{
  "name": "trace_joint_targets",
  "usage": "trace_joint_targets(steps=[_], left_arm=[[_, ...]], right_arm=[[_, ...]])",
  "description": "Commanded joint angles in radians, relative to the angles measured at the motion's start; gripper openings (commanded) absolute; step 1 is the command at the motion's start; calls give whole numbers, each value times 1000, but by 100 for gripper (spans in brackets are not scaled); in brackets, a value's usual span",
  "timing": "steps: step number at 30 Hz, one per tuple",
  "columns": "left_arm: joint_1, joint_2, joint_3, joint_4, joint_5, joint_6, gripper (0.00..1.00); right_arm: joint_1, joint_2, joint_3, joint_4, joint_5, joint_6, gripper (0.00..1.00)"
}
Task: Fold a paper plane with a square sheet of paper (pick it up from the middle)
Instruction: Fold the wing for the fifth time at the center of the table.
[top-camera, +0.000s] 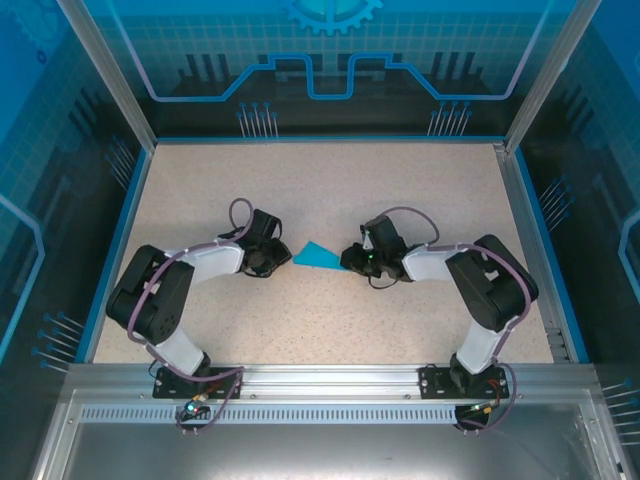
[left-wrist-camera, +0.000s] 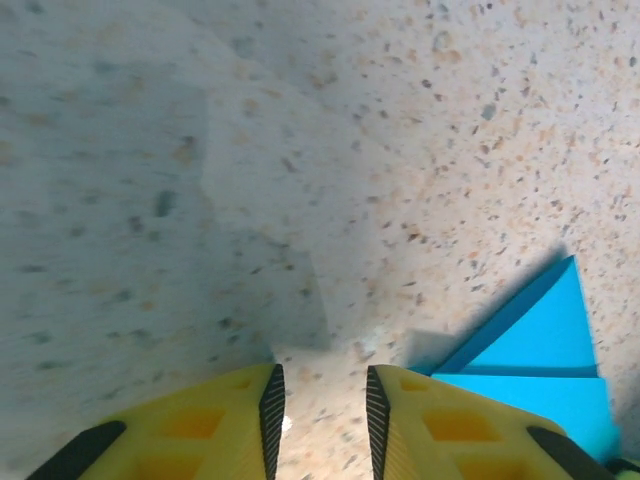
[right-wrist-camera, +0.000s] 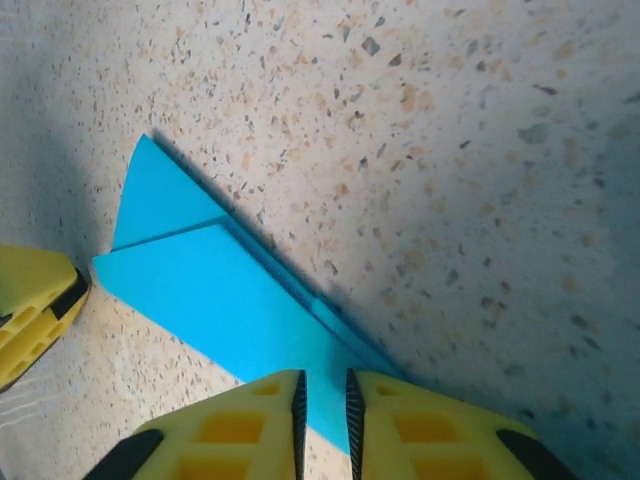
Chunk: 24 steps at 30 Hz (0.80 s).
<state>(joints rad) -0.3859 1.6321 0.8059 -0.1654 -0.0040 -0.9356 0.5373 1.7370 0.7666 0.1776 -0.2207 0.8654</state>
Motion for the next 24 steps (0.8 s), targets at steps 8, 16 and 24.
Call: trace_joint_targets(steps=[8,16,24], left_arm=[[10,-128,44,-200,-51,129,44],[12,-150,54,-236,-58,132,60],[13,-145,65,-250,-66,162,80]], right_arm=[[-51,-85,233,-389,-82,-488,52],[-40,94,428,-580,-155,-660,54],[0,192,516,-655,-202,-732,49]])
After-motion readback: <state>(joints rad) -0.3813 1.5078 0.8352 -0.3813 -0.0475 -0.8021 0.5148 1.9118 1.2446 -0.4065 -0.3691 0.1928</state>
